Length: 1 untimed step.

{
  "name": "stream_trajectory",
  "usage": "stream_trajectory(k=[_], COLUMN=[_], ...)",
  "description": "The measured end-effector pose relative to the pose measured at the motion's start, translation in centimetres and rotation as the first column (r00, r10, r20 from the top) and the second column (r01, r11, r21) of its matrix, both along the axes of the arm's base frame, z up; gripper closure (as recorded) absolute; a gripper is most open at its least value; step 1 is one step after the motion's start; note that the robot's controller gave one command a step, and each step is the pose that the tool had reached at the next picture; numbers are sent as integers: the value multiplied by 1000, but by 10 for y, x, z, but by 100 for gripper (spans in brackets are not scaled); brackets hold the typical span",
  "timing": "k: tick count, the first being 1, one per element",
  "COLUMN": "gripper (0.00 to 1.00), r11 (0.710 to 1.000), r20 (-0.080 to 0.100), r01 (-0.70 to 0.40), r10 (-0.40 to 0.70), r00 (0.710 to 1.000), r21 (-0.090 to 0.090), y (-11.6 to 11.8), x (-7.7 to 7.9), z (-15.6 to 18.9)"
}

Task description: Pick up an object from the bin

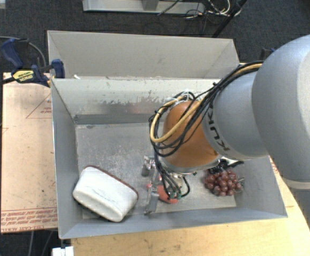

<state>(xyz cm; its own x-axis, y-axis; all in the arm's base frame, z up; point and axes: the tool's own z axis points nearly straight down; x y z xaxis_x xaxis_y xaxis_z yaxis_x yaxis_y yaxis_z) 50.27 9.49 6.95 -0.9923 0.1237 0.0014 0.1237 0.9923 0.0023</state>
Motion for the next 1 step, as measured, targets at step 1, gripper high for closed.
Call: stream_trajectory(k=[1], gripper=[0], r11=[1000], r20=[0], r01=[0], r10=[0], r00=[1000], r21=[0], y=[0], x=[0], z=[0])
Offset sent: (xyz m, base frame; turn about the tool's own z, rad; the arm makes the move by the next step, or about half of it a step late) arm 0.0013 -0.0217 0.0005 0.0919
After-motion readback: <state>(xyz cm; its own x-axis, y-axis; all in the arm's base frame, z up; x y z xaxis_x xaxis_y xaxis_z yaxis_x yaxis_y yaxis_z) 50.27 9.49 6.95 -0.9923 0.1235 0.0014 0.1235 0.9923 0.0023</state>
